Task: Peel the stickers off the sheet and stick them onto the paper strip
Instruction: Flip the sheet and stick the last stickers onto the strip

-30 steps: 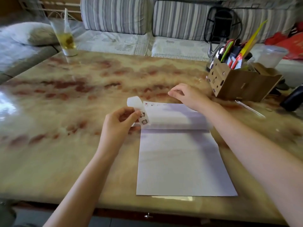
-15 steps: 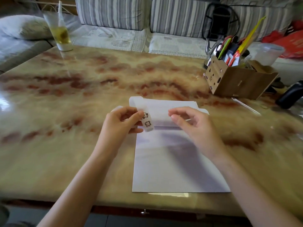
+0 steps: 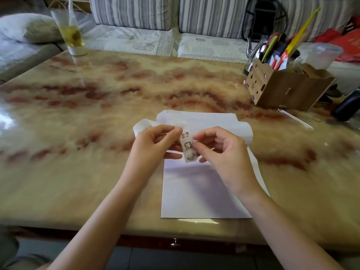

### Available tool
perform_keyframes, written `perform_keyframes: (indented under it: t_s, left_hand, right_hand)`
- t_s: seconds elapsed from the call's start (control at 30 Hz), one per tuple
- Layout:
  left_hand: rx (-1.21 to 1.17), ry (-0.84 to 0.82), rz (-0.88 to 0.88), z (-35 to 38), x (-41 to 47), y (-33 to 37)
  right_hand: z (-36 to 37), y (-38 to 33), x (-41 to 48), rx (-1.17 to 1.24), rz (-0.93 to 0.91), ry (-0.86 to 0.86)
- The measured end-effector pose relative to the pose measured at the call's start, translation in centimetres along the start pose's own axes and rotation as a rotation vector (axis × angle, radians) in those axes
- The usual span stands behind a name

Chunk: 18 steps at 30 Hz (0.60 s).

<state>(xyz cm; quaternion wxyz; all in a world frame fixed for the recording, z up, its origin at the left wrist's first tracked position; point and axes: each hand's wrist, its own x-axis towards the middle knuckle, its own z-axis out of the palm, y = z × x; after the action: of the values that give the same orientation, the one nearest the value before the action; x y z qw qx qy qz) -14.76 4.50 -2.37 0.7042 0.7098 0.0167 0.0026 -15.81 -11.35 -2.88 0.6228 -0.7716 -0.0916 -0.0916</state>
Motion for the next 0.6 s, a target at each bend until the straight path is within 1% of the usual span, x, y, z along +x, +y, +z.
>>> perform_keyframes:
  t_s: [0.13,0.23,0.33,0.43,0.5,0.6]
  left_hand:
    - [0.044,-0.091,-0.050,0.1,-0.5,-0.1]
    - [0.077,-0.123,-0.047,-0.1,-0.6,-0.4]
    - [0.074,-0.111,-0.037,-0.3,-0.6,-0.4]
    - [0.067,-0.097,-0.027,-0.5,-0.7,-0.4]
    - [0.068,-0.089,-0.023,-0.5,-0.7,-0.4]
    - [0.073,-0.085,-0.031,-0.5,-0.6,-0.4]
  right_hand:
    - [0.2,0.2,-0.3,0.069,0.020,0.032]
    - [0.4,0.2,-0.4,0.071,0.026,0.019]
    - [0.5,0.1,-0.5,0.069,0.029,-0.015]
    - [0.5,0.1,-0.8,-0.034,0.007,-0.056]
    - [0.5,0.2,-1.0,-0.089,-0.010,-0.057]
    - [0.6,0.2,-1.1,-0.075,-0.008,-0.046]
